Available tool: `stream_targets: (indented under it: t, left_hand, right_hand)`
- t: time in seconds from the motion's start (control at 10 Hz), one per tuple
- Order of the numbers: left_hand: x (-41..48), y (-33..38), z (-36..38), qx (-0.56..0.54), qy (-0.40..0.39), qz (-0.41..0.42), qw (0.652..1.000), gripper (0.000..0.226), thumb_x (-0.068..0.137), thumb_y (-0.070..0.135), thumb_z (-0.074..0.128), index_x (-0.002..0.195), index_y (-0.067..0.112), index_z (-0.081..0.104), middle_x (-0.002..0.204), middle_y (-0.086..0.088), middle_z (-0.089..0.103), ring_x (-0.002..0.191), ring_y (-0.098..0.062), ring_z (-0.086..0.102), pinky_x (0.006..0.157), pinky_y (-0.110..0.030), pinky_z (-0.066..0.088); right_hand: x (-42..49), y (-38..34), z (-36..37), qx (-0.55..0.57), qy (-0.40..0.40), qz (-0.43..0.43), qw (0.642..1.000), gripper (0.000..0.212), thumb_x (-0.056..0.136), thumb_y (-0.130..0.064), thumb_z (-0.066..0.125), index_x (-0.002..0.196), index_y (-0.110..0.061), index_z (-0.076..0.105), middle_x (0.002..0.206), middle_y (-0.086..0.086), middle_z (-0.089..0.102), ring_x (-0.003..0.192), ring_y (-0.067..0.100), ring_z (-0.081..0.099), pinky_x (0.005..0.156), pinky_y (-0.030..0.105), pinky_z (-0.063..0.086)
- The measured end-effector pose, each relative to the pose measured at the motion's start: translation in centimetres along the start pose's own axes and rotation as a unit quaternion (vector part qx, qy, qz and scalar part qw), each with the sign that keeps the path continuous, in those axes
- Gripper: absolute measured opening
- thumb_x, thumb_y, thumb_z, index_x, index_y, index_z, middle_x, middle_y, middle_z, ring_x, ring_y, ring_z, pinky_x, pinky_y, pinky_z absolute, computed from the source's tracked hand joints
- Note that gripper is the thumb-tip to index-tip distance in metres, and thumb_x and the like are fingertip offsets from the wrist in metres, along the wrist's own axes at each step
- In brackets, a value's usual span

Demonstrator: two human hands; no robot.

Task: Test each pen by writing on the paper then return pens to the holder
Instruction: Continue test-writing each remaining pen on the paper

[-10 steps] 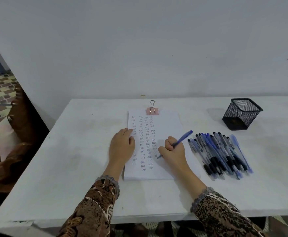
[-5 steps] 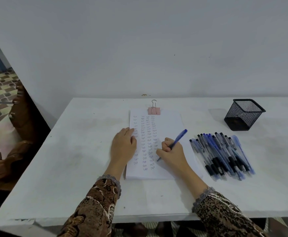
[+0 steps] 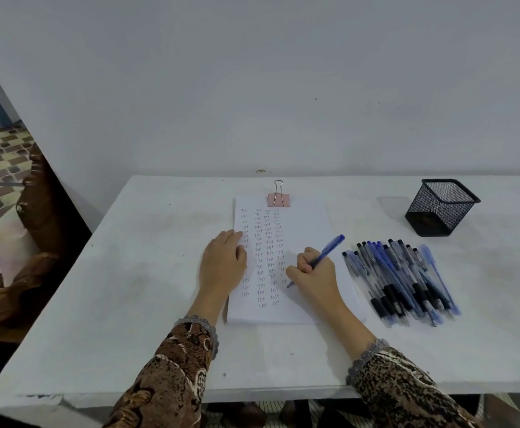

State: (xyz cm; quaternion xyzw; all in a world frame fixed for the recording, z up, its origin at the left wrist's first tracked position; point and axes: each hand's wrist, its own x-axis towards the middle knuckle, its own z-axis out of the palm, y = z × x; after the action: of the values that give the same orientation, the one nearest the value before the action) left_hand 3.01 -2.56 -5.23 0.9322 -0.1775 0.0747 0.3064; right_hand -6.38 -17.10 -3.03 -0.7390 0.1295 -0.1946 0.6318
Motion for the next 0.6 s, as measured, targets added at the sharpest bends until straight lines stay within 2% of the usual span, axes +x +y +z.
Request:
stream_targets:
  t: [0.2, 0.3, 0.6]
  left_hand:
    - [0.07, -0.03, 0.0, 0.0, -0.002, 0.001, 1.0, 0.04, 0.096, 0.017, 0.038, 0.135, 0.012, 0.045, 0.142, -0.004, 0.043, 0.133, -0.018, 0.035, 0.111, -0.029, 0.023]
    - [0.08, -0.02, -0.07, -0.002, -0.001, 0.005, 1.0, 0.04, 0.096, 0.016, 0.038, 0.135, 0.011, 0.046, 0.142, -0.004, 0.043, 0.133, -0.019, 0.035, 0.111, -0.028, 0.023]
    - [0.22, -0.3, 0.2, 0.001, -0.005, 0.0, 1.0, 0.041, 0.096, 0.019, 0.038, 0.136, 0.013, 0.045, 0.143, -0.003, 0.043, 0.134, -0.017, 0.034, 0.112, -0.029, 0.023]
  right_hand:
    - [0.11, 0.08, -0.17, 0.006, -0.013, 0.02, 1.0, 0.049, 0.069, 0.016, 0.052, 0.051, -0.019, 0.023, 0.058, -0.008, 0.024, 0.049, 0.004, 0.023, 0.049, 0.01, 0.025]
    - [0.24, 0.03, -0.11, 0.001, 0.007, 0.013, 1.0, 0.049, 0.07, 0.017, 0.051, 0.051, -0.018, 0.022, 0.059, -0.007, 0.023, 0.047, 0.004, 0.024, 0.048, 0.01, 0.024]
    - [0.23, 0.36, -0.1, 0.0, 0.003, 0.004, 1.0, 0.049, 0.07, 0.018, 0.049, 0.051, -0.018, 0.023, 0.059, -0.005, 0.023, 0.048, 0.003, 0.025, 0.05, 0.01, 0.026]
